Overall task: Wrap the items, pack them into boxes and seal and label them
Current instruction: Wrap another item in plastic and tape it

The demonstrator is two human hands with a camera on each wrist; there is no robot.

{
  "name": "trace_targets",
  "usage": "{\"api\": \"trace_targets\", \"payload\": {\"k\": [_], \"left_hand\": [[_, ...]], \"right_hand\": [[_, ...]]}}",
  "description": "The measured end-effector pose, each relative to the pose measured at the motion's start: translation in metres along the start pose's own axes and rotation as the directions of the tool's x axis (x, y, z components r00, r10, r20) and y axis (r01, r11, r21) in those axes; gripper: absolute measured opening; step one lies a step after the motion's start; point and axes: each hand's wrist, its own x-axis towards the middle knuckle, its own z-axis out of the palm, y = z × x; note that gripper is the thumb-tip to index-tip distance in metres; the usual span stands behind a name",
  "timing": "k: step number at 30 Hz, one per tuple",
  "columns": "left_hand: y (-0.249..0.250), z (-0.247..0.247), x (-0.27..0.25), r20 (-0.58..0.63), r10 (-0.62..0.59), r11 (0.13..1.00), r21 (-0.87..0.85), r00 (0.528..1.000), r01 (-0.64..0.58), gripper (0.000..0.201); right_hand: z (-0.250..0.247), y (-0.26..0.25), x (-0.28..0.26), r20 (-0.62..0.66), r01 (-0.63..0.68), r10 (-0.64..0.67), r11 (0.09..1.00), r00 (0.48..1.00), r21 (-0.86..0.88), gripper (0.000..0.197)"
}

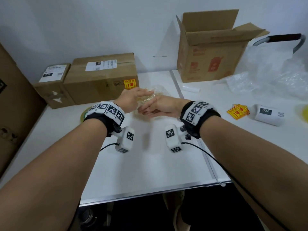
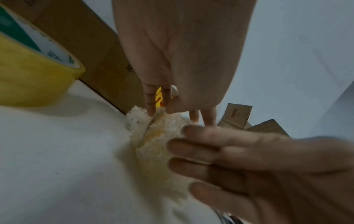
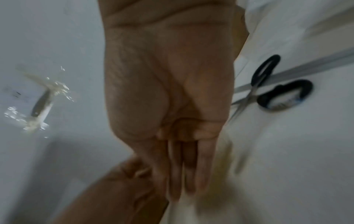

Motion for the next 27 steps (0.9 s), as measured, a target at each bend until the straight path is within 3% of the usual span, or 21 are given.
{"api": "trace_targets", "payload": {"k": [2, 4, 8, 11, 13, 14, 17, 19, 21, 22, 24, 27], "left_hand": [[0.004, -0.002, -0.004, 0.011, -0.025, 0.999, -0.022, 1.0, 0.025, 0.093], [0.007, -0.001, -0.008, 0.012, -0.028, 0.999, -0.021, 1.0, 0.028, 0.095], [0.018, -0.006, -0.016, 0.013, -0.059, 0.997, -0.046, 0.998, 0.06, 0.094], [0.025, -0.01, -0.019, 0.039, -0.073, 0.996, -0.057, 0.997, 0.075, 0.082], [0.029, -0.009, -0.018, 0.03, -0.056, 0.998, -0.026, 0.998, 0.057, 0.058], [0.029, -0.007, -0.017, 0.004, -0.067, 0.998, -0.007, 0.998, 0.067, 0.057], [0.03, -0.003, -0.009, -0.049, -0.173, 0.982, 0.063, 0.984, 0.176, 0.094], [0.031, -0.005, -0.004, -0.047, -0.227, 0.946, 0.228, 0.973, 0.232, 0.1], [0.031, -0.005, -0.003, -0.072, -0.247, 0.935, 0.243, 0.966, 0.257, 0.094], [0.03, -0.004, -0.005, -0.103, -0.246, 0.948, 0.181, 0.964, 0.261, 0.089], [0.026, 0.003, -0.011, -0.125, -0.253, 0.962, -0.134, 0.959, 0.237, 0.083], [0.027, 0.011, -0.026, -0.129, -0.267, 0.742, -0.66, 0.955, 0.118, 0.079]], "right_hand": [[0.005, 0.018, 0.014, -0.077, -0.019, 0.029, 0.991, 0.997, 0.131, 0.034], [0.005, 0.034, 0.02, -0.073, -0.048, 0.069, 0.967, 0.995, 0.25, 0.034], [-0.005, 0.04, 0.023, -0.058, -0.17, 0.228, 0.851, 0.972, 0.496, 0.029], [-0.015, 0.044, 0.019, -0.092, -0.231, 0.353, 0.766, 0.931, 0.6, 0.027], [-0.025, 0.05, 0.017, -0.2, -0.137, 0.348, 0.739, 0.916, 0.659, 0.031], [-0.029, 0.051, 0.015, -0.22, -0.111, 0.34, 0.732, 0.914, 0.672, 0.032], [-0.029, 0.045, 0.008, -0.2, -0.114, 0.293, 0.781, 0.935, 0.614, 0.024], [-0.027, 0.039, 0.006, -0.208, -0.084, 0.246, 0.811, 0.947, 0.579, 0.017], [-0.025, 0.034, 0.003, -0.224, -0.031, 0.202, 0.805, 0.953, 0.593, 0.02], [-0.025, 0.032, 0.0, -0.219, -0.006, 0.174, 0.794, 0.96, 0.608, 0.022], [-0.026, 0.031, -0.003, -0.216, 0.052, 0.105, 0.788, 0.971, 0.614, 0.024], [-0.026, 0.024, -0.007, -0.268, 0.149, 0.003, 0.825, 0.964, 0.545, 0.063]]}}
